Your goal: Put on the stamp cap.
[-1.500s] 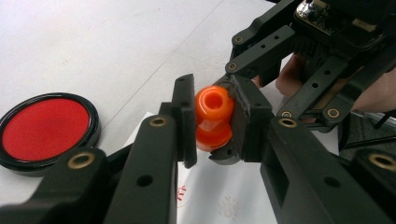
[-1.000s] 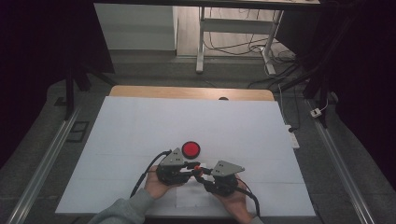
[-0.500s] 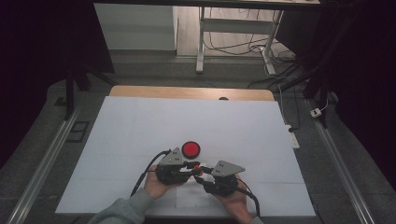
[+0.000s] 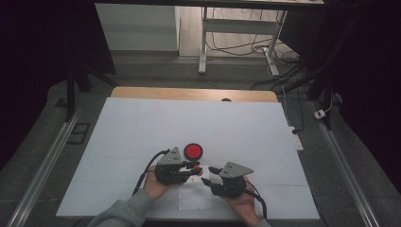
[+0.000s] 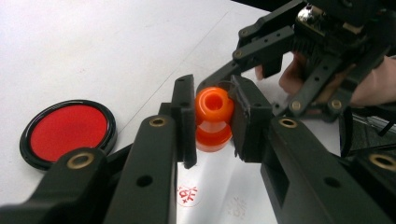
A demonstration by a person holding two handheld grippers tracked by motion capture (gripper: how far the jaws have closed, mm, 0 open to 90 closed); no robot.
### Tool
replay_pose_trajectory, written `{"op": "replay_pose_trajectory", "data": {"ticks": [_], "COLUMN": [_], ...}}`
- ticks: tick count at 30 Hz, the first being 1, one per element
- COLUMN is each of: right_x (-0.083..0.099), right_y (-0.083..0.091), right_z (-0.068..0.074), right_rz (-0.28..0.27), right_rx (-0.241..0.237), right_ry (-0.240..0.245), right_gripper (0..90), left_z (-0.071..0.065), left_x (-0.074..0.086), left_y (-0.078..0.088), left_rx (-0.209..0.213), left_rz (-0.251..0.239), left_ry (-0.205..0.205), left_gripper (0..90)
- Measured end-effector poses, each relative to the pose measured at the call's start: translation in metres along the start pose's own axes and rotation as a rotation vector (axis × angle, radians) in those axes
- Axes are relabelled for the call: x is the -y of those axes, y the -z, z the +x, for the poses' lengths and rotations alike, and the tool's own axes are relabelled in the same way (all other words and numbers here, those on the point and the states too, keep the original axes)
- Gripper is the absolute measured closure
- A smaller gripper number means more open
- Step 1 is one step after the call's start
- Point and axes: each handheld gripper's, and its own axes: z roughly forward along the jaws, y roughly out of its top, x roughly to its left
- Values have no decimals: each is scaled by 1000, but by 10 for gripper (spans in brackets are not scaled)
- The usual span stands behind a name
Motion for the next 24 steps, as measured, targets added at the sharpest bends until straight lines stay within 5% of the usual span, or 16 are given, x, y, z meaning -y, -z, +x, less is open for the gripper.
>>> {"op": "replay_pose_trajectory", "data": {"ticks": [24], "right_x": [28], "right_y": [60], "right_z": [-36], "right_rz": [20], "right_rx": [162], "right_ry": [-31], "right_gripper": [489], "left_z": [12], "left_x": [-1], "left_y": [14], "left_rx": [-38], "left_rz": [-1], "left_ry": [24], "left_gripper": [724]}}
